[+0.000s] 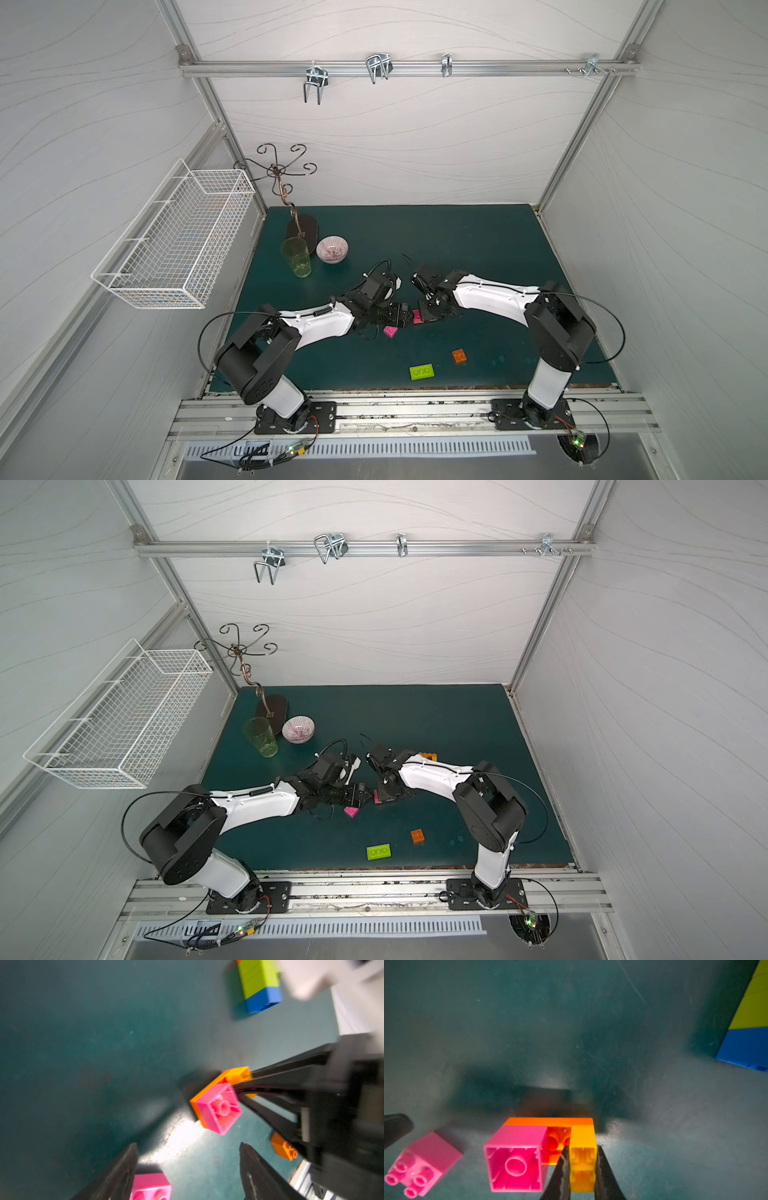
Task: Assemble the letter p with lego
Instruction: Assemble the lego brick with the lego brick.
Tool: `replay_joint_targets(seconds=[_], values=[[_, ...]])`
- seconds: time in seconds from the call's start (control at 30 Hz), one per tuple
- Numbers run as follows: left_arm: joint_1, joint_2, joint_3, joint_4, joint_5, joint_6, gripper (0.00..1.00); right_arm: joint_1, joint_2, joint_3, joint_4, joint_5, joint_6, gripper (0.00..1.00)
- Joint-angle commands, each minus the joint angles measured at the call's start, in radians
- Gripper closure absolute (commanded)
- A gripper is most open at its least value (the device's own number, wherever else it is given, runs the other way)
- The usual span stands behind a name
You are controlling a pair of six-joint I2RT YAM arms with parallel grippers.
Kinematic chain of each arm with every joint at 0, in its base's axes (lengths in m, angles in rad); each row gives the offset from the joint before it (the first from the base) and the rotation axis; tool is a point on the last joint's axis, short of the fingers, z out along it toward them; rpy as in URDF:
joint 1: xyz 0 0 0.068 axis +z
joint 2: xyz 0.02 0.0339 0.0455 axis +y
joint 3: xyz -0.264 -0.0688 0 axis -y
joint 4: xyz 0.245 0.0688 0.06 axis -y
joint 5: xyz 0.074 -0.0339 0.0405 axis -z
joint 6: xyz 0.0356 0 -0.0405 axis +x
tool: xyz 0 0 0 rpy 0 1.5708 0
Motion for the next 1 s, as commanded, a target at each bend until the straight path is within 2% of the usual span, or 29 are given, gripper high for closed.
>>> replay_joint_targets(seconds=[0.0,0.47,0.97], values=[[-0.010,-0.013,-0.003,0.051,0.003,0.007,0.19,0.012,0.077,-0.025,-0.059,0.010,-0.001,1.00],[-0.013,0.147,0.097,-0.069,-0.047,0.005,0.21,0.022,0.110,-0.020,-0.048,-0.021,0.006,1.00],[-0.013,0.074,0.062,-0.024,-0.025,0.012,0.21,-0.019,-0.006,0.079,-0.128,-0.015,-0.056,0.70]])
